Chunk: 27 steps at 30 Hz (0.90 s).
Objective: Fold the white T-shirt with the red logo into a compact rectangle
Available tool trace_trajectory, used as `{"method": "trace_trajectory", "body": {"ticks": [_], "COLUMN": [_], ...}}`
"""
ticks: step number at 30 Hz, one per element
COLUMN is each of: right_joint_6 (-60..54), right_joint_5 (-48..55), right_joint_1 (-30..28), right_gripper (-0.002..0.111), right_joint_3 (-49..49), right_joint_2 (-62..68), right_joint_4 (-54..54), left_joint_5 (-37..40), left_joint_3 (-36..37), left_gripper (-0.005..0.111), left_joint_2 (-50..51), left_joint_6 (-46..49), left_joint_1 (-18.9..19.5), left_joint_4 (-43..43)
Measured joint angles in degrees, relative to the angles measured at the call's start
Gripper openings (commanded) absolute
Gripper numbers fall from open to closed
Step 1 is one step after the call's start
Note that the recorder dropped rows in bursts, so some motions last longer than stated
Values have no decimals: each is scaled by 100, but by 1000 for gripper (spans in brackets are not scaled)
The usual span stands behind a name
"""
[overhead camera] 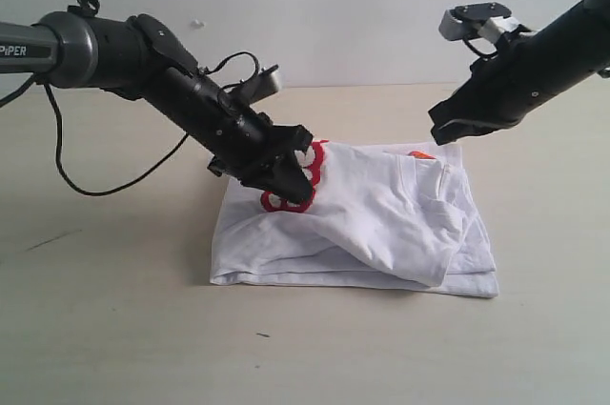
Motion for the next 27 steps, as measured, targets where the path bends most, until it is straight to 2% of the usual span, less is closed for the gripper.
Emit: {"method": "trace_trajectory", "body": {"ticks": [2, 8, 17, 27], "right_joint_6": [0, -11, 14, 984], "right_joint_5": [-11, -285, -563, -1871], "right_joint_1": [159, 480, 482, 482], "right_gripper": [0, 0, 0, 0], "right_joint_3": [0, 0, 0, 0], "right_joint_2": [68, 264, 911, 1283], "right_joint_4": [0, 0, -115, -575], "left_joint_5": [19, 190, 376, 612], "left_joint_3": [0, 0, -34, -34], "left_gripper": [18, 55, 55, 55], "left_joint_2": [69, 468, 529, 565], "left_joint_6": [-72, -169, -194, -194], "left_joint_1": [-38, -273, -319, -319], "left_joint_4": [65, 107, -60, -110]}}
